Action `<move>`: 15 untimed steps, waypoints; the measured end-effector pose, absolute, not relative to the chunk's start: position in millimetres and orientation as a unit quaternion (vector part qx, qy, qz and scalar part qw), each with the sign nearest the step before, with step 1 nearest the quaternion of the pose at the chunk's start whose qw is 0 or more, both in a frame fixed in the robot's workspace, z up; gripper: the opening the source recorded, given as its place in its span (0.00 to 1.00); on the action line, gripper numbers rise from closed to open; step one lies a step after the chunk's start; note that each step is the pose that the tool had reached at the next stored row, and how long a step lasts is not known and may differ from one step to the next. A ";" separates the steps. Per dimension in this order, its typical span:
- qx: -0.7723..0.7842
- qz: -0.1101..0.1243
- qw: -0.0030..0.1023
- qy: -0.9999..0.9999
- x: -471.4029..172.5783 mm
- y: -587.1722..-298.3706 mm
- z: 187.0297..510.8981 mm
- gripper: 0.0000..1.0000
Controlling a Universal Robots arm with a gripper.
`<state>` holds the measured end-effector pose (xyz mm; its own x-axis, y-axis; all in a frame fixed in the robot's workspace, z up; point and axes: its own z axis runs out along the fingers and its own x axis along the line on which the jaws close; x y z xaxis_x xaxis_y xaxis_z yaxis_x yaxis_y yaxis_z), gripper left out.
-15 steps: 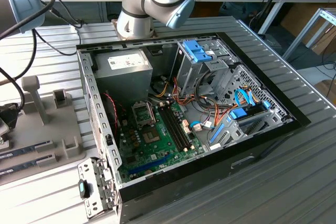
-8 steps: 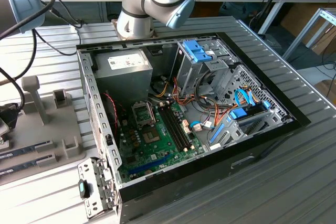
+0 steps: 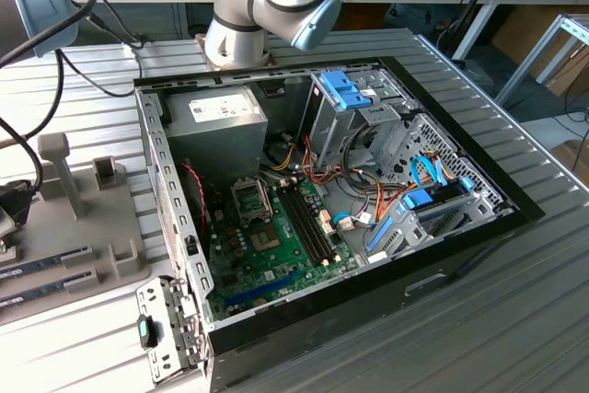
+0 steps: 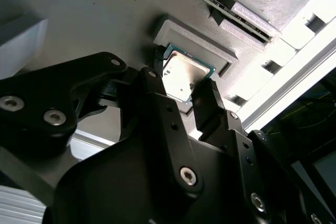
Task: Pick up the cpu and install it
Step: 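Pick up the cpu and move it towards the insertion slot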
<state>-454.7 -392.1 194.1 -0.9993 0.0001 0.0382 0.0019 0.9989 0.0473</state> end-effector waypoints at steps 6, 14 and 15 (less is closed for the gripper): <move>0.000 -0.024 0.019 -1.000 -454.6 -392.1 202.4 0.47; 0.000 -0.024 0.019 -1.000 -454.6 -392.1 213.2 0.47; 0.000 -0.024 0.019 -1.000 -454.6 -392.1 215.4 0.47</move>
